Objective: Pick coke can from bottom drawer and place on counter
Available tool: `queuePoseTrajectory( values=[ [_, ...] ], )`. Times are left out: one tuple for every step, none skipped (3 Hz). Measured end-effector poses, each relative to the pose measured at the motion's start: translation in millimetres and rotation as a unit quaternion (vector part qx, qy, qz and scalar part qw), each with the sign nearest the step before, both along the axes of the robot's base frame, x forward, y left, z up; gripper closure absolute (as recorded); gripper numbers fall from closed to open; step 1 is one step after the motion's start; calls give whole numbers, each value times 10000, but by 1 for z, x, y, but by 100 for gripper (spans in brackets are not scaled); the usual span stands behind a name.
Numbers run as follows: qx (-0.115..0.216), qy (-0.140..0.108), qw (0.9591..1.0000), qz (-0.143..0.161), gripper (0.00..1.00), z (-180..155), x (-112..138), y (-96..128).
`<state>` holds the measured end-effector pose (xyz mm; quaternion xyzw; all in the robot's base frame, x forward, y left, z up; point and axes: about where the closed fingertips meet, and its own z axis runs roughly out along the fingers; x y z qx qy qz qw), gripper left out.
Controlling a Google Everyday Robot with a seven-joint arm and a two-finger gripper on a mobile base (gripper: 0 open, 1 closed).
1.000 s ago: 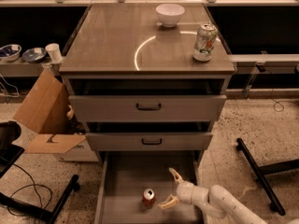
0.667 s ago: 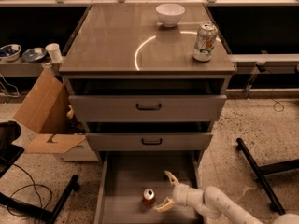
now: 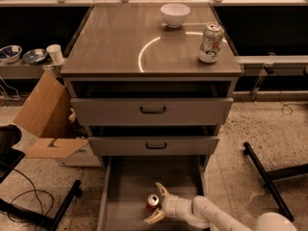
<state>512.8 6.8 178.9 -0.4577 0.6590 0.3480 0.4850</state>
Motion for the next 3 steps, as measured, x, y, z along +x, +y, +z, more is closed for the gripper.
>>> queuePoseTrajectory(
  values=[
    [79, 47, 9999, 45, 23, -2, -1, 17],
    [60, 144, 9999, -55, 46, 3, 0, 17],
    [45, 310, 9993, -180, 71, 8, 2, 16]
  ],
)
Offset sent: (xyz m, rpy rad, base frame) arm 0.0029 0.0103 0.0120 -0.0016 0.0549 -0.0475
